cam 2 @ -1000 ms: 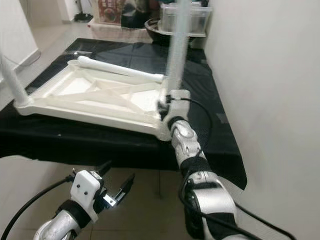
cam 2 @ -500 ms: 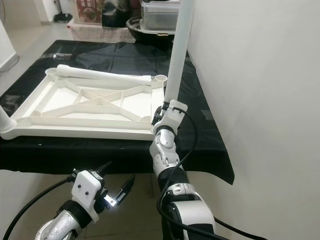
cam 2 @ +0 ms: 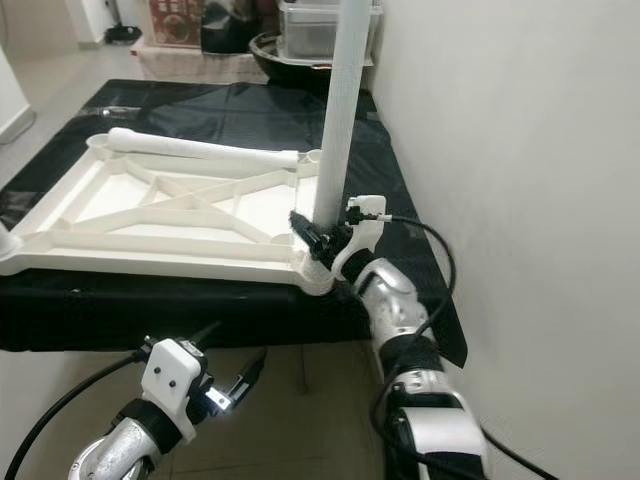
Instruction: Building children table
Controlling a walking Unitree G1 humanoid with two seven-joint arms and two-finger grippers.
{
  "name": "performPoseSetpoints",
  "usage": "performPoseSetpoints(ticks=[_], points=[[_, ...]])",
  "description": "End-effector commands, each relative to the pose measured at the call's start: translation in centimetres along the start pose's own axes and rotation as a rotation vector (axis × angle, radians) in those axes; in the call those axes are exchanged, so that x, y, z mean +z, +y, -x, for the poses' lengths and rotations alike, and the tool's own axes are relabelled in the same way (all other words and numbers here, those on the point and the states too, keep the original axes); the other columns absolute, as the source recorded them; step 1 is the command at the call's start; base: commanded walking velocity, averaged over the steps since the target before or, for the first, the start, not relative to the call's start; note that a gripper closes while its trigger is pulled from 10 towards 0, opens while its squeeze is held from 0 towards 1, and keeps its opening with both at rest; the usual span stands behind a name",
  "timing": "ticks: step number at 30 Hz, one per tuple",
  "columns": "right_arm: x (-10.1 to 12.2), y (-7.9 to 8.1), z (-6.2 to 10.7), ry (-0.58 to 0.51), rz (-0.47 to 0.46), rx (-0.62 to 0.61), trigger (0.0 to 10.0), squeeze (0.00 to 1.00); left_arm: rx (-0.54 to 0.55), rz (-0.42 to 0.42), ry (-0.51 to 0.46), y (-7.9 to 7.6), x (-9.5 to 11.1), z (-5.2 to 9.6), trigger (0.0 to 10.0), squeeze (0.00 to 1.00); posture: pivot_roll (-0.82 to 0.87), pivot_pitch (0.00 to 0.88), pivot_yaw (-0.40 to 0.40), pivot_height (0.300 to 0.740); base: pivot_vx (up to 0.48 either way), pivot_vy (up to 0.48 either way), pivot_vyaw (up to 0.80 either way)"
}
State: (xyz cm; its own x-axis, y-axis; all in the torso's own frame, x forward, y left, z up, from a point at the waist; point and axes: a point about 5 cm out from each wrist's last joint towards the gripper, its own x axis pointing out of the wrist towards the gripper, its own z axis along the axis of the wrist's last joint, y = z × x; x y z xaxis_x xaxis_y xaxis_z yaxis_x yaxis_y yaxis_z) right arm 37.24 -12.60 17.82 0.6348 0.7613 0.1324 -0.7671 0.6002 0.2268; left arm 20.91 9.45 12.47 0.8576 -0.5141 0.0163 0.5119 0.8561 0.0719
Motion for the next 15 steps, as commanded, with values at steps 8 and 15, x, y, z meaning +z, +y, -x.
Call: performPoseSetpoints(ticks=[8,15], points=[[-0.5,2.5,-2.4,0.227,0.081,0.402,10.0,0.0,0.001,0.001,0.019,-0.3,-0.3,0.1,10.0,0.0,0.15,0.087,-0.069,0.74,0.0,0.0,0.0],[-0.8,3.0,-2.8,0.285,0.136,0.443,0.0,0.0,0.001,0.001,0.018,-0.4,-0.3,0.1,10.0,0.0,0.15,0.088,-0.072,0.74,0.0,0.0,0.0]])
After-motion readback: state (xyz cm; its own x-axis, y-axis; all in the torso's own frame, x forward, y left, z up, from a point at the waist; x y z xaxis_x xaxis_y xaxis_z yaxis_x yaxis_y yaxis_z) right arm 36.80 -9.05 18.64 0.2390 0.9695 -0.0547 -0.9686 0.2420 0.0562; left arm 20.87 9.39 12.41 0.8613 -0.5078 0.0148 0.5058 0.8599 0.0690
